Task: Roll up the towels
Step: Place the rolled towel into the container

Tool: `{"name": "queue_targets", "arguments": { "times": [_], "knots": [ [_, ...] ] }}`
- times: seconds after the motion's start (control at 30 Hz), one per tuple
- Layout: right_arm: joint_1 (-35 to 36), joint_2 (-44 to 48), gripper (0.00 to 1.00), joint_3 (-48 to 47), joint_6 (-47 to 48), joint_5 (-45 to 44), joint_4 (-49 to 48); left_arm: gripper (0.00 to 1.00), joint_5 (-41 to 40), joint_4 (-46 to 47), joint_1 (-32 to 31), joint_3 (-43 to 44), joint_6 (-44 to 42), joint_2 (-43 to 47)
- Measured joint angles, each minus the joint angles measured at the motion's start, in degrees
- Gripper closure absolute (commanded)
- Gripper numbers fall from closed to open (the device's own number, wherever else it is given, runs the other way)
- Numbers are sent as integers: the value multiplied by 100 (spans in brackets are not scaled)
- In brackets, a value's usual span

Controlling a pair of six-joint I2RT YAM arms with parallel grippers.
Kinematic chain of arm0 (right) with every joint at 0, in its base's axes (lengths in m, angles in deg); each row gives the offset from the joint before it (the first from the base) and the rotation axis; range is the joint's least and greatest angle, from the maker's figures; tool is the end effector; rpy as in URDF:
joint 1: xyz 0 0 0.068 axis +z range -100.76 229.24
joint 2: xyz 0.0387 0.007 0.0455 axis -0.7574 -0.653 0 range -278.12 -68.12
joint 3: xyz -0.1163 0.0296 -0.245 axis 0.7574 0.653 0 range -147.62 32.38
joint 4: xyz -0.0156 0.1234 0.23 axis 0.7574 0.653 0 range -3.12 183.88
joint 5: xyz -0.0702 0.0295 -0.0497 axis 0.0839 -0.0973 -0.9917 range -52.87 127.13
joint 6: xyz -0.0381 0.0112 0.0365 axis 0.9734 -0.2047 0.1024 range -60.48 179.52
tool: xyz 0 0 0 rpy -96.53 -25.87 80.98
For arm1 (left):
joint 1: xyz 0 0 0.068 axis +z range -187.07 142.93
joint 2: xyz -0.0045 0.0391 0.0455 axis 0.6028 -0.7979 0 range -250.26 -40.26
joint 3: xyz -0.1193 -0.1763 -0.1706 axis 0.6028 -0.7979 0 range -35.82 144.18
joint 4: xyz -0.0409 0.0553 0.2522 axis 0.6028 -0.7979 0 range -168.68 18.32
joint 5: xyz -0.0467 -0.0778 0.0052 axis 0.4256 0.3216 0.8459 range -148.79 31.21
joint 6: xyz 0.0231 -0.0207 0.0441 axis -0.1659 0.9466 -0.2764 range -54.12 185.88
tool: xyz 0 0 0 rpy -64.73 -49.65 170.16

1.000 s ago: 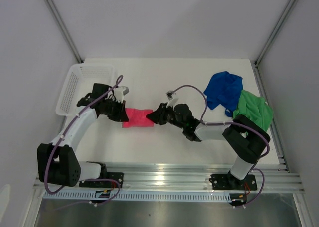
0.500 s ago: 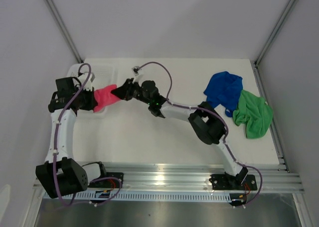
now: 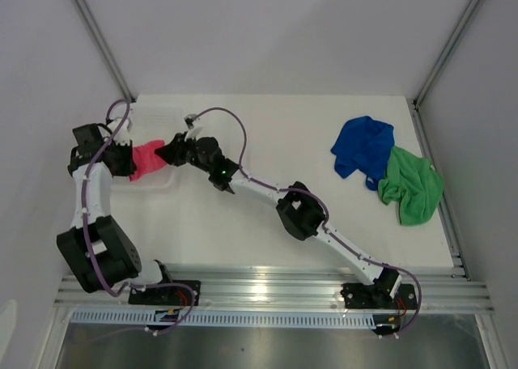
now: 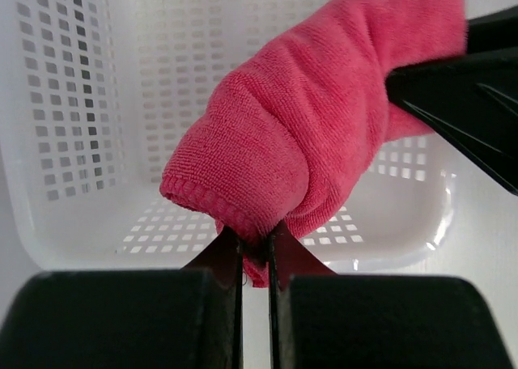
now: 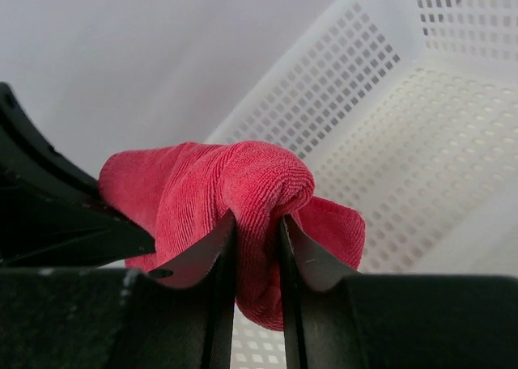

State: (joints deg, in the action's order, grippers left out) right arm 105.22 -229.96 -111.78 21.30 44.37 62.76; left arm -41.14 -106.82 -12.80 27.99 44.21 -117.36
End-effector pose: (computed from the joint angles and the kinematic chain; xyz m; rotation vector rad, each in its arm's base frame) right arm 0.3494 0.5257 0.1909 -0.3649 1.5881 1.4025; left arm 0.2641 0.1073 0.2922 0.0855 2.3628 0.0121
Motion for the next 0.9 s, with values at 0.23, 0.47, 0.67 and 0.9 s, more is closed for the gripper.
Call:
{"name": "queue_targets", "arguments": {
  "times": [0.23, 0.47, 0.67, 0.9],
  "knots": [
    [170, -111, 100, -122, 142, -227, 254, 99, 76, 50, 315, 98, -205, -758],
    [315, -155, 82, -201, 181, -365, 273, 99, 72, -44, 374, 599, -533, -1440],
    [374, -116, 55, -151, 179, -442, 186, 99, 116, -376, 372, 1333, -754, -2129],
    [459, 214, 49, 352, 181, -597, 122, 99, 125, -866, 358, 2059, -1241, -2824]
  ]
}}
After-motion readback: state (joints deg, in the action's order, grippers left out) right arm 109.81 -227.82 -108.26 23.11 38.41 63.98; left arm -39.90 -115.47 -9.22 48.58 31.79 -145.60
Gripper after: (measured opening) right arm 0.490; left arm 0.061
